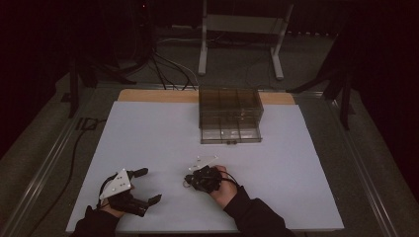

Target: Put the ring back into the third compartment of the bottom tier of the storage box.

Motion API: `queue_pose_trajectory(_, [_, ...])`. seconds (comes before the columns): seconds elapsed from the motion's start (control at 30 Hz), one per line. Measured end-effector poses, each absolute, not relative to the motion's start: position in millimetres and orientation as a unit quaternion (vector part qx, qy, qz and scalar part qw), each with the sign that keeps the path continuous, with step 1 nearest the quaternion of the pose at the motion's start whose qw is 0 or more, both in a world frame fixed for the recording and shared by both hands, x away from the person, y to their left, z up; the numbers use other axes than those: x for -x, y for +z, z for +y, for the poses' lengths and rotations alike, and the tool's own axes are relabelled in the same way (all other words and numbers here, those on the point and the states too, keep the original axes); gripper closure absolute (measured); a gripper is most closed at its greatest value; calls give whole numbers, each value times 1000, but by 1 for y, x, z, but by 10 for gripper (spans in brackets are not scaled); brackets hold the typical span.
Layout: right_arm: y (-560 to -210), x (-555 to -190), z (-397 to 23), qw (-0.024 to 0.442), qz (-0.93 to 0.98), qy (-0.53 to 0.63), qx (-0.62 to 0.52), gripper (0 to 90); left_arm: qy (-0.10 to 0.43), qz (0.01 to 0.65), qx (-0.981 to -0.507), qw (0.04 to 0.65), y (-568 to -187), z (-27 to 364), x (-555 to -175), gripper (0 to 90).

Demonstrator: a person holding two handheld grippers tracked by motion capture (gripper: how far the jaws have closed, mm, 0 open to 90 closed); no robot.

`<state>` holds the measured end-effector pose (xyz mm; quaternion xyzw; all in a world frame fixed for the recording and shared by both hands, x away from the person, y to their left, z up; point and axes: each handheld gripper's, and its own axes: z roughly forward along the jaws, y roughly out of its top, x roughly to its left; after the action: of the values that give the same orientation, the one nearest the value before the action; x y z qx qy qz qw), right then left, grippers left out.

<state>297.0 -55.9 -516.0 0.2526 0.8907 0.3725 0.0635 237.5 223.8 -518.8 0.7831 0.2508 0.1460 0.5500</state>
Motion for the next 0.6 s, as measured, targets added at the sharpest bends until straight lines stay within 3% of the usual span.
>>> queue_pose_trajectory(0.6, [-487,-307,-70,65,876,398,-265,869,146,249,-785,549,-519,223,-237,5])
